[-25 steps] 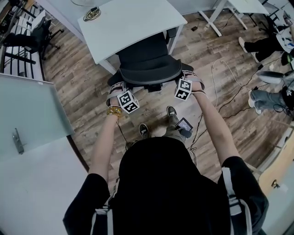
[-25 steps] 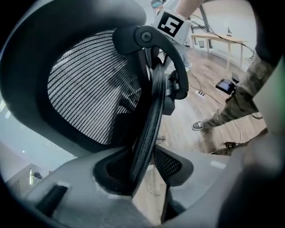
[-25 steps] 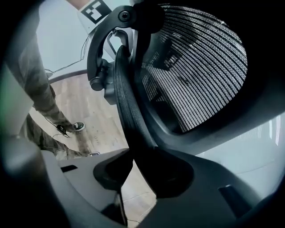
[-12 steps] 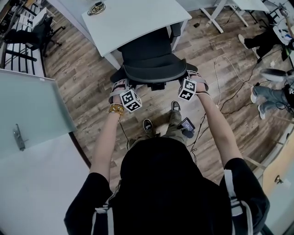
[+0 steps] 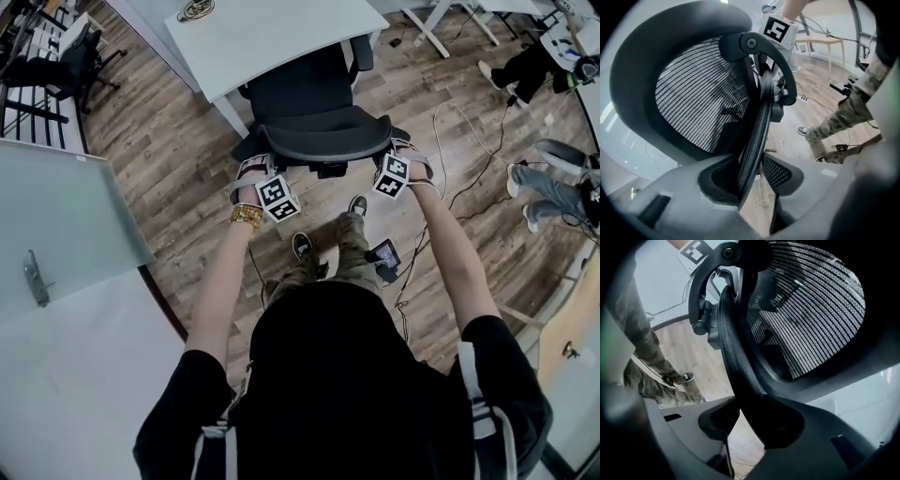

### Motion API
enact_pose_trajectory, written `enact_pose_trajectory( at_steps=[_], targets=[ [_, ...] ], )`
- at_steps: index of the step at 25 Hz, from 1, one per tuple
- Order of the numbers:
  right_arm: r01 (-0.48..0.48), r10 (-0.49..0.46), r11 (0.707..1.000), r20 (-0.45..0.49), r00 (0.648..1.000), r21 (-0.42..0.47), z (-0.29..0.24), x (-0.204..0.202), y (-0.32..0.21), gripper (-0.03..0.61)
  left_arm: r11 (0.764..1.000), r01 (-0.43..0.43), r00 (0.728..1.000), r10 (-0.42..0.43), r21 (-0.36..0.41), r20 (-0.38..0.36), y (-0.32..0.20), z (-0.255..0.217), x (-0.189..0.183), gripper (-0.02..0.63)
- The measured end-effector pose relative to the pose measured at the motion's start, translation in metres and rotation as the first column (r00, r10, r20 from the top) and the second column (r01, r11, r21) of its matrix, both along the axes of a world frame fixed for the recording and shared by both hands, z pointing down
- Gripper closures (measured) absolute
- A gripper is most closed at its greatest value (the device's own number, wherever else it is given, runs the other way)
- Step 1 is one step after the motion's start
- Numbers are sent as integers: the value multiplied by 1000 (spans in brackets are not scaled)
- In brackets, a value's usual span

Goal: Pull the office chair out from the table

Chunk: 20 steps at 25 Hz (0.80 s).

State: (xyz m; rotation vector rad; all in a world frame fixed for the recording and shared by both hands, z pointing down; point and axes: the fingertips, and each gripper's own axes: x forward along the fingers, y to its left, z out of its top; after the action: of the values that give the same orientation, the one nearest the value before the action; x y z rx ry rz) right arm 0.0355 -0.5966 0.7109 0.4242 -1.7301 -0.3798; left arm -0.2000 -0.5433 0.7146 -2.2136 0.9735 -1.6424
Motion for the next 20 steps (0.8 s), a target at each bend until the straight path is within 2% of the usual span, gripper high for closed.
enact_pose_trajectory(
  at_steps=[11,20],
  targets=[
    [-50,50,999,-12,999,-7,5,14,16,440,1000,13,1000,-13,-2,7,17,2,14,443],
    [-26,26,1000,-6,1000,-2,3,30,42,440,999,27,999,-26,-33,35,42,3,27,446]
  ],
)
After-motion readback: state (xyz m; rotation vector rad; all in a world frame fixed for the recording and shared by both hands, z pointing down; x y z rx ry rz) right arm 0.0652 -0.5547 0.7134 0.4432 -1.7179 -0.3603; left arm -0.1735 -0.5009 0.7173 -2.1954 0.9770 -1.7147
